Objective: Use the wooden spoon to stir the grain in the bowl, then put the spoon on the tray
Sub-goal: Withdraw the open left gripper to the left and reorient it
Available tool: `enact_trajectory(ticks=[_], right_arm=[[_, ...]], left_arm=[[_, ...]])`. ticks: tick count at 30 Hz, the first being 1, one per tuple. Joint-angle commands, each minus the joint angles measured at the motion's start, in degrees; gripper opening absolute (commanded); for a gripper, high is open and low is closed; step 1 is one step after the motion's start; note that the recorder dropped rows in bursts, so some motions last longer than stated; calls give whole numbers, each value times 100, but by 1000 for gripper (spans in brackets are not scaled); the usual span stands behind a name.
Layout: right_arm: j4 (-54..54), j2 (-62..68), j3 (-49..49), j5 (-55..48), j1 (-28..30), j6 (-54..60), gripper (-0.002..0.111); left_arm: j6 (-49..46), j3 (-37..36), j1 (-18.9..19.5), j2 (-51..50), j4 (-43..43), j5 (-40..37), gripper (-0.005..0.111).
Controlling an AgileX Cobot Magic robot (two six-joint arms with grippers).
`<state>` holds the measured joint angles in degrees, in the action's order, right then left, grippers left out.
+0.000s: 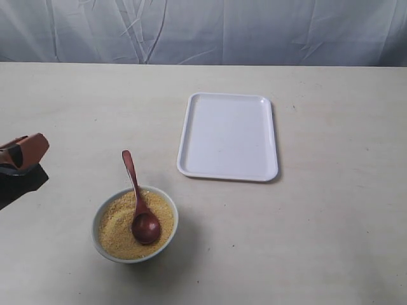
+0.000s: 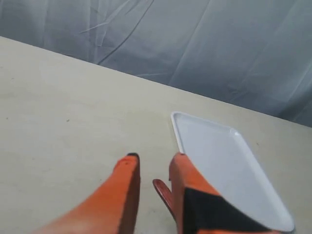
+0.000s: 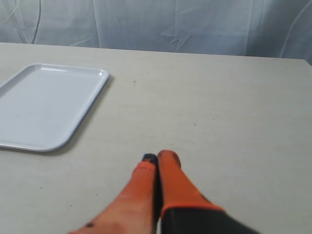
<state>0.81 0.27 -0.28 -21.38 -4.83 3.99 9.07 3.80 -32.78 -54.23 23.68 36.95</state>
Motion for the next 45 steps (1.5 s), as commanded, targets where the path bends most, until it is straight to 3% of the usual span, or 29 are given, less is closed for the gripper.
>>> enact_trajectory(ticks=[1, 10, 16, 20, 29, 33, 40, 45], right_arm=[[-1, -27, 28, 74, 39, 12, 0], [-1, -27, 28, 74, 39, 12, 0], [-1, -27, 28, 74, 39, 12, 0], [-1, -27, 28, 74, 39, 12, 0], [-1, -27, 28, 74, 39, 12, 0], [-1, -27, 28, 74, 39, 12, 0], [-1, -27, 28, 74, 39, 12, 0], [-1, -27, 28, 74, 39, 12, 0]], left_arm=[[-19, 21, -41, 21, 24, -33, 25], [45, 69, -41, 21, 79, -494, 25], [-116, 751, -41, -15, 753, -1147, 25], [-800, 1347, -41, -251, 1741, -1716, 25], [-1065, 1474, -16, -1380, 2688, -1994, 25], [-861, 1767, 293, -1781, 2390, -2262, 25], [-907, 2546, 1115, -2180, 1666, -3658, 25], [-1736, 2602, 1520, -2182, 1908, -3866, 25]])
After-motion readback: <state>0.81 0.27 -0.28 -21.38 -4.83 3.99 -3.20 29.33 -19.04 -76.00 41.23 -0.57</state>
